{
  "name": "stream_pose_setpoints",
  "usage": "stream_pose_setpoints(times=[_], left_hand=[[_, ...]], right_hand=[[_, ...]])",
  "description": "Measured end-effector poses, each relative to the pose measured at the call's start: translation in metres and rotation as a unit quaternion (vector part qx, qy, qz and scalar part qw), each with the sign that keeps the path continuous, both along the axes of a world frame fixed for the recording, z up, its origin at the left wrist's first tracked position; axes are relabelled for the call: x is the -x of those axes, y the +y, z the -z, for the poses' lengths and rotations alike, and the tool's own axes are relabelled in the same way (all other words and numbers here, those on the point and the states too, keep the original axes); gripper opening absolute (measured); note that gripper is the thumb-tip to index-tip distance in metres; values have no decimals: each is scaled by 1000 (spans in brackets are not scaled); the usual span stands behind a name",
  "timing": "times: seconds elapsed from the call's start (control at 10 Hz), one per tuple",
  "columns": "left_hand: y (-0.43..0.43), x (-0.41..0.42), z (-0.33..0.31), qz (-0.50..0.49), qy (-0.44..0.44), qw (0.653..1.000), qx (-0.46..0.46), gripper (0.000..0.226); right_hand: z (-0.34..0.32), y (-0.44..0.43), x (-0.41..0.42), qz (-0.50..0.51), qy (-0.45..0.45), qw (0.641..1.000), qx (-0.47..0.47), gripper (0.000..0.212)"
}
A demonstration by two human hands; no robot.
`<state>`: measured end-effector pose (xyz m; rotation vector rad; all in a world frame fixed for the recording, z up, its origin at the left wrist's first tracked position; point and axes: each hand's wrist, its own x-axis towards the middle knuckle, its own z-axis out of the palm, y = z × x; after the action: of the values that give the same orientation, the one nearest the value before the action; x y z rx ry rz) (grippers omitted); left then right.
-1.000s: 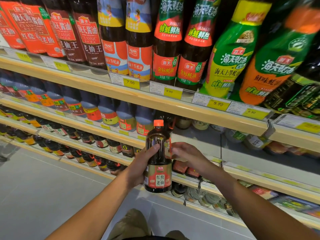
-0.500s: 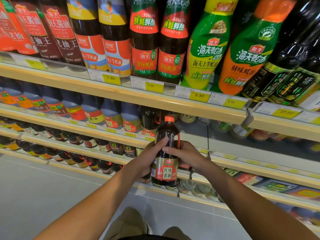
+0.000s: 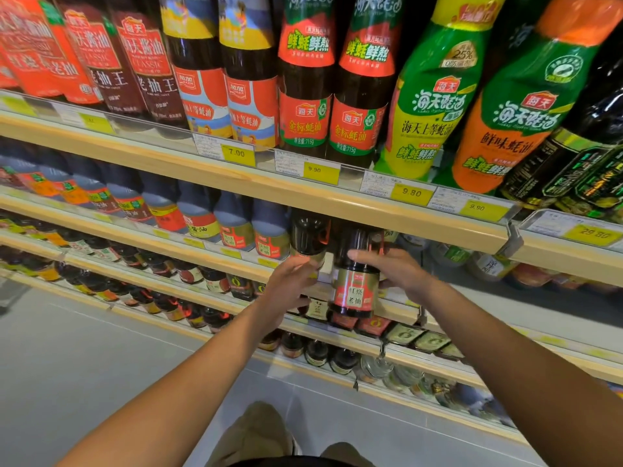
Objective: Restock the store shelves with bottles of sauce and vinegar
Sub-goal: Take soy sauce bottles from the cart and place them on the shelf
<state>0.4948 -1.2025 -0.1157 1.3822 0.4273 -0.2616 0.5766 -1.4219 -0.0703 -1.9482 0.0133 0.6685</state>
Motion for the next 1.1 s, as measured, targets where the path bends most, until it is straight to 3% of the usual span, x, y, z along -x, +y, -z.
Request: stream_pose_setpoints(times=[0.1,0.3,0.5,0.6,0.7,0.8,0.9,1.1], left_hand=[[7,-5,6,-39,-22,999,-15,29],[12,-18,18,-70,-60,990,-104,26],[16,-12,20,-49,-64,988,-132,30],[15,-9,23,-49,-67,988,-131,32],[15,-9,23,-41,-67,988,-136,38],[13,-9,21,-35,-67,988,-133,43],[11,-9,18,-25,-64,989,-129,48],[11,-7,13,-8,-106,981,-164,61]], right_hand=[[-7,1,-20,-7,31,999,7,46],[4,4,-46,59,-42,997,-36,38],[29,-12,-43,44,-31,997,60,71],[36,-9,-40,260,149,909,-290,76],[35,-10,-23,-8,-55,977,205,67],[42,-4,-23,74,-47,982,169,53],[40,-12,-23,60,-70,991,97,29],[36,-18,-14,64,-74,993,67,42]])
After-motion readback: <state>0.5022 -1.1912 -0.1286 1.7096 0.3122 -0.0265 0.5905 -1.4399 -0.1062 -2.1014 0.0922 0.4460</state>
